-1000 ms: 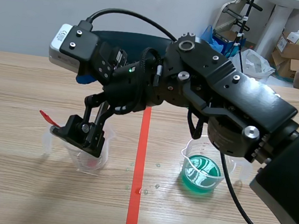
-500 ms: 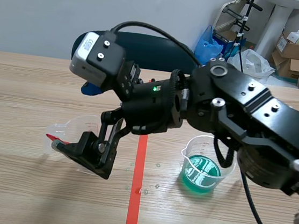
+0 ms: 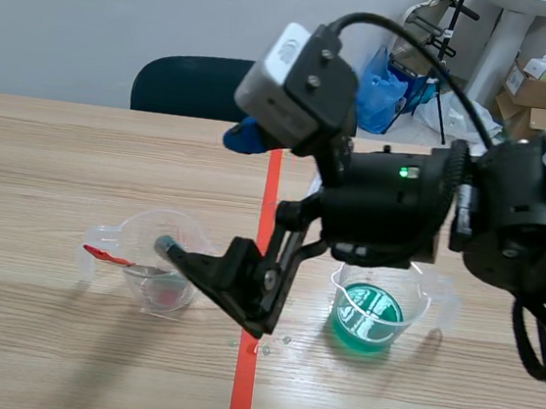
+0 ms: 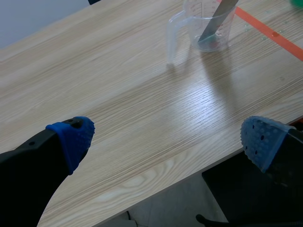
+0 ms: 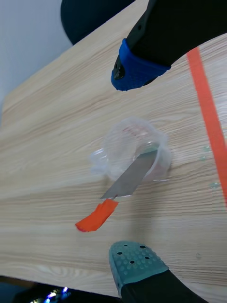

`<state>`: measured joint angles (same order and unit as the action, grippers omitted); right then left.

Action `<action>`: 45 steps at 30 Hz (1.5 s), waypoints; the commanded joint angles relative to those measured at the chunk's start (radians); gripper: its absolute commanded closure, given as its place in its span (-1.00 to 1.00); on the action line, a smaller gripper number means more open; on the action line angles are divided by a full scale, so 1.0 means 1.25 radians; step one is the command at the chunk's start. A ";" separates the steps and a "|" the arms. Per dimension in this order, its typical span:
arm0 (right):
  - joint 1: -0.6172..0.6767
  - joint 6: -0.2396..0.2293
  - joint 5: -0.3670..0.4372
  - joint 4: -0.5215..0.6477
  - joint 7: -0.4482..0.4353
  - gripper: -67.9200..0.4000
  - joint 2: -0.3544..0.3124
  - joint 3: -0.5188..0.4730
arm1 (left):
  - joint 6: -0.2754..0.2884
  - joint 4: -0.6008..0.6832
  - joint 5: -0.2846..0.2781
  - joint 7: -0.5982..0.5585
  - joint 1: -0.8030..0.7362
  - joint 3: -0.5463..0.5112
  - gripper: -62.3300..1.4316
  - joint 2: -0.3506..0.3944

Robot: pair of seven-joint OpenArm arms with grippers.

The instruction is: Do the redox reaction experiment

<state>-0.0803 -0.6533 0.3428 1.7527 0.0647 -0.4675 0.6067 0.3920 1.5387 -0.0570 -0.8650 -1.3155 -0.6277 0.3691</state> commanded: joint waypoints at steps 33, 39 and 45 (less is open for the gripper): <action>0.575 0.149 0.007 0.304 -0.208 -1.00 -0.022 -0.484 | 0.005 0.129 0.217 -0.163 0.064 0.019 -1.00 -0.315; 0.576 0.149 0.006 0.304 -0.195 -1.00 -0.022 -0.487 | 0.005 0.193 0.214 -0.115 0.080 0.066 -1.00 -0.306; 0.576 0.149 0.006 0.304 -0.196 -1.00 -0.022 -0.487 | -0.040 0.215 0.156 -0.061 0.079 0.139 -1.00 -0.239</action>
<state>0.6510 -0.4709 0.3412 2.1265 -0.1596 -0.4931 0.0010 0.3511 1.8027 0.1551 -0.9325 -1.1999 -0.4515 0.0570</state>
